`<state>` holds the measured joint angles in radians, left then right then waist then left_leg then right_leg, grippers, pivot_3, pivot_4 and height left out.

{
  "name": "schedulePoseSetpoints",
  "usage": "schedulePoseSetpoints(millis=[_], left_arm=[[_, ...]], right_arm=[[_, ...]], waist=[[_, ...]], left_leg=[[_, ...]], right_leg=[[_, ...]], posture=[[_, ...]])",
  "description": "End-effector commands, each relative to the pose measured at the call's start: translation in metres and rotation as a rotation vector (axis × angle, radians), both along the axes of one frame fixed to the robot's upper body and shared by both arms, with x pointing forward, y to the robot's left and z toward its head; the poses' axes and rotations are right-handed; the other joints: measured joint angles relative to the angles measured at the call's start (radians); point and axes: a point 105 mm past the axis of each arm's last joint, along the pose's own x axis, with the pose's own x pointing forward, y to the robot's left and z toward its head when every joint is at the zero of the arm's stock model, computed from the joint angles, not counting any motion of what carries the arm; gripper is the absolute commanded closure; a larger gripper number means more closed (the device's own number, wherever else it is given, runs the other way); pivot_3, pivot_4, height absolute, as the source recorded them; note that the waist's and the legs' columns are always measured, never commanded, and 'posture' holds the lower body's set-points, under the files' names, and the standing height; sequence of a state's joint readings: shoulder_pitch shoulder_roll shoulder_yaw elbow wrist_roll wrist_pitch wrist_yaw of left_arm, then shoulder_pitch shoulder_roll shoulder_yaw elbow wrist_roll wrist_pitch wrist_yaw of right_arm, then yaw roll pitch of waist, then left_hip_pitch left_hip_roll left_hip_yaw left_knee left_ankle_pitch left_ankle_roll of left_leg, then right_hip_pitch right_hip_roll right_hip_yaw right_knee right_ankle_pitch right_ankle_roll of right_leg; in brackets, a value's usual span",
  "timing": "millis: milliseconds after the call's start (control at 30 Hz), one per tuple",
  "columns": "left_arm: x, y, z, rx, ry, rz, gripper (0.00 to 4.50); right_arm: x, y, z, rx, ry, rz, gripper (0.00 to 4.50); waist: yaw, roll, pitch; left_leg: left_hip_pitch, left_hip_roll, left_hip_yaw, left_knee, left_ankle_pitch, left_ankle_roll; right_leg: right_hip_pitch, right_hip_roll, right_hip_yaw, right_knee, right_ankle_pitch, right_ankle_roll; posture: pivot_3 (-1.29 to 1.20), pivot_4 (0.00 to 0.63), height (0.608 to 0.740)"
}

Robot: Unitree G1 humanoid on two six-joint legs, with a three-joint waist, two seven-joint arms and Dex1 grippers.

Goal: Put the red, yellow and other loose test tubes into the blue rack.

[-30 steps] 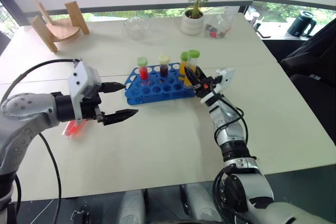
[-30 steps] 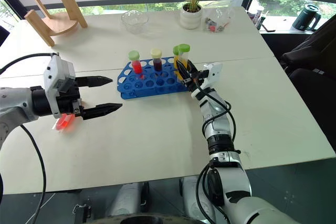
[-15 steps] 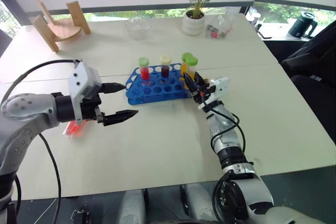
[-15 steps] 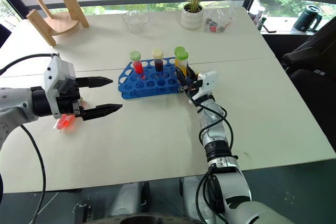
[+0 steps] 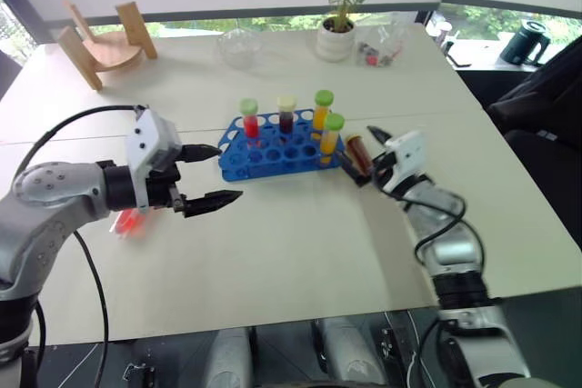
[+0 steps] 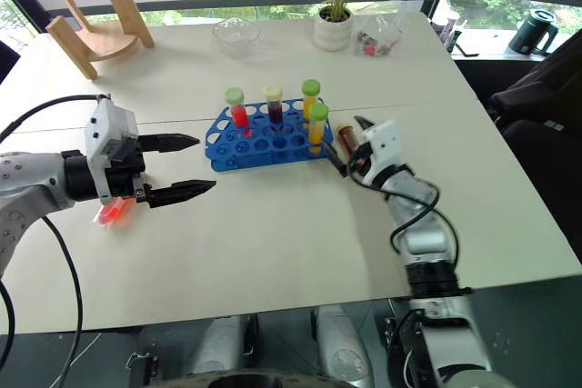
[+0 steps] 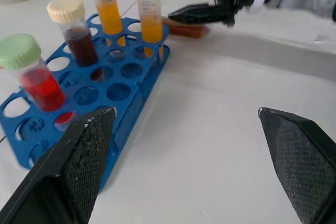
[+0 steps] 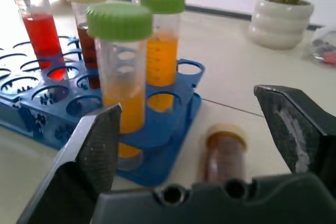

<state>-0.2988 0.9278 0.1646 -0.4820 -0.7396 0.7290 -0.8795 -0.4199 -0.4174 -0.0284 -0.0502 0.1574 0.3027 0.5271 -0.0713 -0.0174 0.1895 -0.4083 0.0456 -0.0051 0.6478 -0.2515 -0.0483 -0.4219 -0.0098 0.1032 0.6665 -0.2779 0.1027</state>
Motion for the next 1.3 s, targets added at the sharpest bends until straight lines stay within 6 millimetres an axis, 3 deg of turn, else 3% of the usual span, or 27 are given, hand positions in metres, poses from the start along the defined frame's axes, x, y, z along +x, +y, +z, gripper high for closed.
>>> schedulePoseSetpoints(millis=[33, 100, 267, 533, 733, 867, 1000, 1033, 1200, 1300], left_arm=[[0.002, -0.007, 0.003, 0.000, -0.043, -0.026, 0.00], [0.004, -0.009, 0.001, -0.004, -0.045, -0.031, 0.00], [0.008, -0.014, 0.001, -0.014, -0.055, -0.057, 0.00], [0.007, -0.013, -0.001, -0.014, -0.071, -0.034, 0.00], [0.003, -0.008, -0.003, -0.016, -0.079, 0.007, 0.00], [0.001, -0.007, -0.003, -0.022, -0.085, 0.024, 0.00], [0.001, -0.009, -0.005, -0.024, -0.086, 0.026, 0.00], [0.002, -0.009, -0.005, -0.024, -0.085, 0.026, 0.00], [0.005, -0.007, -0.003, -0.013, -0.090, 0.024, 0.00], [0.005, -0.004, -0.002, -0.004, -0.091, 0.025, 0.00]], right_arm=[[-0.007, -0.004, 0.025, -0.066, 0.200, 0.055, 0.06], [-0.004, -0.012, 0.027, -0.093, 0.315, 0.029, 0.06], [0.013, -0.032, 0.008, -0.194, 0.692, -0.057, 0.06], [0.048, -0.037, -0.017, -0.267, 0.838, -0.087, 0.06], [0.061, -0.023, -0.026, -0.365, 0.848, -0.049, 0.06], [0.061, -0.017, -0.033, -0.427, 0.859, -0.014, 1.36], [0.061, -0.013, -0.034, -0.425, 0.870, 0.001, 3.44], [0.062, -0.012, -0.033, -0.415, 0.872, -0.002, 3.65], [0.059, -0.023, -0.016, -0.272, 0.890, -0.045, 3.65], [0.038, -0.035, -0.005, -0.243, 0.834, -0.002, 3.65]], waist=[[0.002, 0.000, 0.000], [0.003, 0.000, 0.000], [0.002, -0.001, 0.000], [0.001, -0.001, 0.000], [-0.004, -0.001, 0.000], [-0.006, -0.003, -0.001], [-0.009, -0.003, -0.001], [-0.010, -0.003, -0.001], [-0.009, -0.003, -0.001], [0.011, -0.003, -0.001]], left_leg=[[0.000, 0.001, 0.000, 0.000, 0.000, 0.000], [0.000, 0.000, -0.001, 0.000, 0.000, 0.000], [0.000, 0.000, 0.001, 0.000, 0.000, 0.000], [-0.003, 0.000, 0.002, 0.000, -0.001, 0.001], [-0.002, 0.000, 0.003, 0.001, -0.001, 0.001], [-0.001, 0.000, 0.002, 0.001, -0.001, 0.001], [0.000, 0.000, 0.002, 0.001, -0.001, 0.001], [0.000, 0.000, 0.002, 0.001, -0.001, 0.001], [0.000, 0.000, 0.001, 0.001, -0.001, 0.001], [-0.001, 0.000, 0.001, 0.000, -0.001, 0.001]], right_leg=[[0.000, 0.001, 0.000, 0.000, 0.000, 0.000], [0.000, 0.001, 0.000, 0.000, 0.000, 0.000], [-0.001, 0.000, 0.001, -0.001, 0.000, 0.000], [-0.003, 0.000, 0.001, -0.003, 0.000, 0.000], [-0.002, 0.000, 0.001, -0.001, 0.000, 0.000], [-0.002, 0.000, 0.001, -0.001, 0.000, 0.000], [-0.001, 0.000, 0.001, -0.001, 0.000, 0.000], [-0.001, 0.000, 0.001, -0.001, 0.000, 0.000], [-0.001, 0.000, 0.000, 0.000, 0.000, 0.000], [-0.001, 0.000, 0.000, -0.001, 0.000, 0.000]], posture=[[0.00, 0.150, 0.740], [0.00, 0.150, 0.740], [0.00, 0.150, 0.740], [0.00, 0.150, 0.740], [0.00, 0.150, 0.740], [0.00, 0.150, 0.740], [0.00, 0.150, 0.740], [0.00, 0.150, 0.740], [0.00, 0.150, 0.740], [0.00, 0.150, 0.740]])
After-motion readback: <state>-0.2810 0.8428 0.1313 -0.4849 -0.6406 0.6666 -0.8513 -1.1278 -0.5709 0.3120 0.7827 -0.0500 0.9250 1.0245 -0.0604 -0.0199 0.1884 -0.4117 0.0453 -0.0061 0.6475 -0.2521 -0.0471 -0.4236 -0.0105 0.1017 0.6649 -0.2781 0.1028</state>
